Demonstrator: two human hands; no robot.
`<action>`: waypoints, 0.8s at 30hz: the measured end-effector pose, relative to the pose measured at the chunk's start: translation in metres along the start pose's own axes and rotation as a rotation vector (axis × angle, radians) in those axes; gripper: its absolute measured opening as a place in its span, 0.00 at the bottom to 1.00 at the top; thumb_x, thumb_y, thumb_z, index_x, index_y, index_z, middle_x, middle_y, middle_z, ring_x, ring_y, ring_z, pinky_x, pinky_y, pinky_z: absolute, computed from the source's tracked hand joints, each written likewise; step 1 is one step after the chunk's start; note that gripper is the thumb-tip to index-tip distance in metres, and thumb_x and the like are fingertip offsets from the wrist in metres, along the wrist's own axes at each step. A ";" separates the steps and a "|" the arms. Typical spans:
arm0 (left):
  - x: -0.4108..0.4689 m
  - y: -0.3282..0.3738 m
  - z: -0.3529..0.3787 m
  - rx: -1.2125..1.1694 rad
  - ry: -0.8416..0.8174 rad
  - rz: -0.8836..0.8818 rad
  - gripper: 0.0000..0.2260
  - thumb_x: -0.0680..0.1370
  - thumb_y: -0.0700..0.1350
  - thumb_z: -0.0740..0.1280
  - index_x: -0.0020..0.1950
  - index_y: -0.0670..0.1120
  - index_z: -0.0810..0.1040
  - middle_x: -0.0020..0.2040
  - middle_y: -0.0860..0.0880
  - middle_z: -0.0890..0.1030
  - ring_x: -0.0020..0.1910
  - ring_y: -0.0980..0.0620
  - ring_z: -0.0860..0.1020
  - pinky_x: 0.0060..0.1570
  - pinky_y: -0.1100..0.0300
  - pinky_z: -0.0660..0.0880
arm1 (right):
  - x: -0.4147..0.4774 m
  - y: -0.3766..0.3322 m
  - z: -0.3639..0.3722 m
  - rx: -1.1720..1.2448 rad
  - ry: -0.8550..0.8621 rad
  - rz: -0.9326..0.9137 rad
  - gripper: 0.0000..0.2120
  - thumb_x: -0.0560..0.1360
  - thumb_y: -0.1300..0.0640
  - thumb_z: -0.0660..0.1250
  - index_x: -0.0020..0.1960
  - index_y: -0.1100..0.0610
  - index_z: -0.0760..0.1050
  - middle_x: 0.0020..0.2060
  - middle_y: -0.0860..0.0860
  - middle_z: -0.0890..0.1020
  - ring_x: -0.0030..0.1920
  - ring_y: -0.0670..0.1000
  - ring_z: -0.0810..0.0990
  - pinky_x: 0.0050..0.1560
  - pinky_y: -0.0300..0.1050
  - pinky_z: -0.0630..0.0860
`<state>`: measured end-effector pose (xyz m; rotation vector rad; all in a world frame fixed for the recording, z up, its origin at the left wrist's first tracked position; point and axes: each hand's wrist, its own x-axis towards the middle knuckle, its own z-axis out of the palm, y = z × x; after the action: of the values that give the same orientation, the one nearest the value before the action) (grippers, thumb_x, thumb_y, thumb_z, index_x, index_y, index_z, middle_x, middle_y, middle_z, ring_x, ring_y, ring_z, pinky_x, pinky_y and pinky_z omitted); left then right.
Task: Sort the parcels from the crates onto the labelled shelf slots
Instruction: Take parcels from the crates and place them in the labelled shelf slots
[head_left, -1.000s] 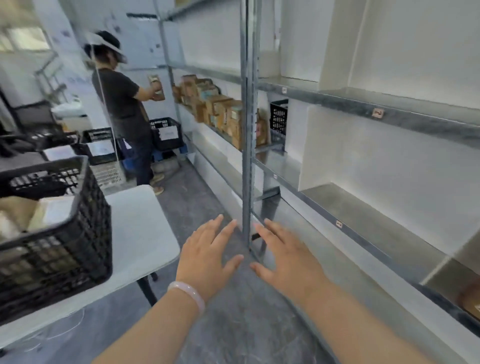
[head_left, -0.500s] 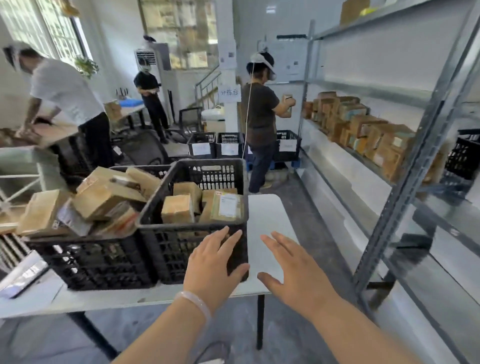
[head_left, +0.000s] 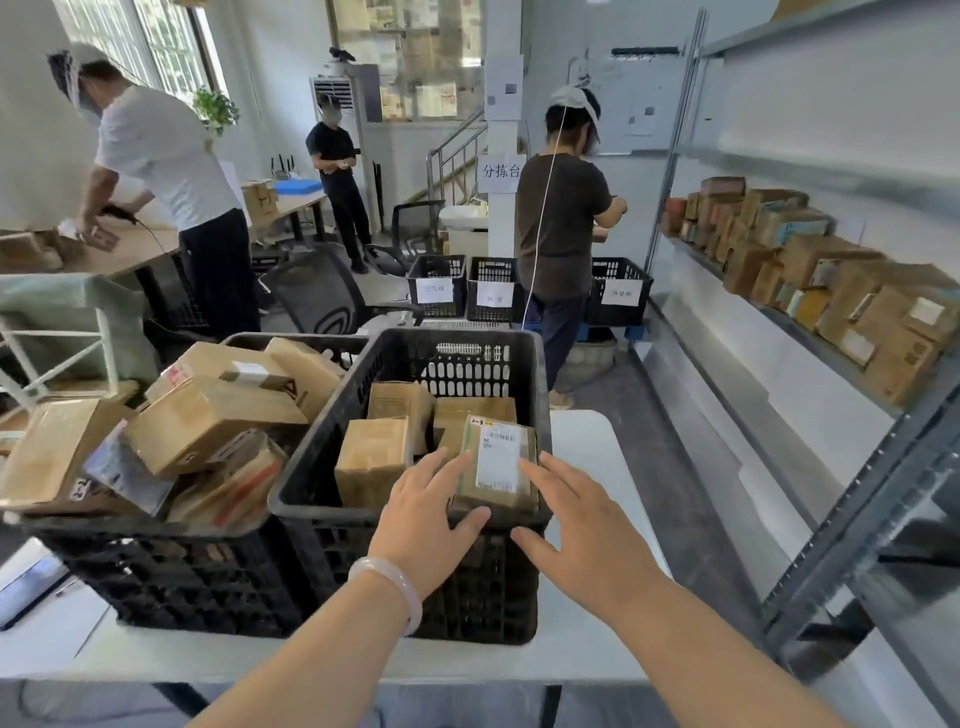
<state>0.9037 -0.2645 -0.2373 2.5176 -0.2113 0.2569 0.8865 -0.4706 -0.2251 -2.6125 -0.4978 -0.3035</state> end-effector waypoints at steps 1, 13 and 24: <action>0.013 -0.002 0.003 0.003 -0.019 -0.025 0.30 0.78 0.56 0.68 0.78 0.59 0.60 0.78 0.55 0.59 0.77 0.52 0.55 0.75 0.53 0.57 | 0.010 0.007 0.001 0.002 -0.004 0.009 0.32 0.76 0.39 0.61 0.77 0.42 0.54 0.76 0.43 0.56 0.74 0.43 0.53 0.71 0.38 0.52; 0.123 -0.022 0.041 -0.158 -0.389 -0.436 0.37 0.78 0.53 0.68 0.80 0.56 0.50 0.74 0.47 0.67 0.67 0.46 0.72 0.68 0.50 0.70 | 0.091 0.074 0.011 0.049 -0.084 0.144 0.30 0.78 0.40 0.59 0.76 0.39 0.53 0.76 0.40 0.54 0.75 0.43 0.51 0.72 0.41 0.53; 0.144 -0.052 0.050 -0.401 -0.363 -0.438 0.39 0.78 0.48 0.69 0.80 0.59 0.47 0.52 0.64 0.78 0.40 0.68 0.76 0.31 0.74 0.69 | 0.109 0.069 0.018 0.043 -0.043 0.235 0.29 0.78 0.42 0.61 0.76 0.40 0.55 0.76 0.42 0.57 0.74 0.42 0.53 0.69 0.36 0.50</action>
<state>1.0610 -0.2645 -0.2733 2.1213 0.1397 -0.3839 1.0153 -0.4870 -0.2363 -2.6066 -0.2055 -0.1582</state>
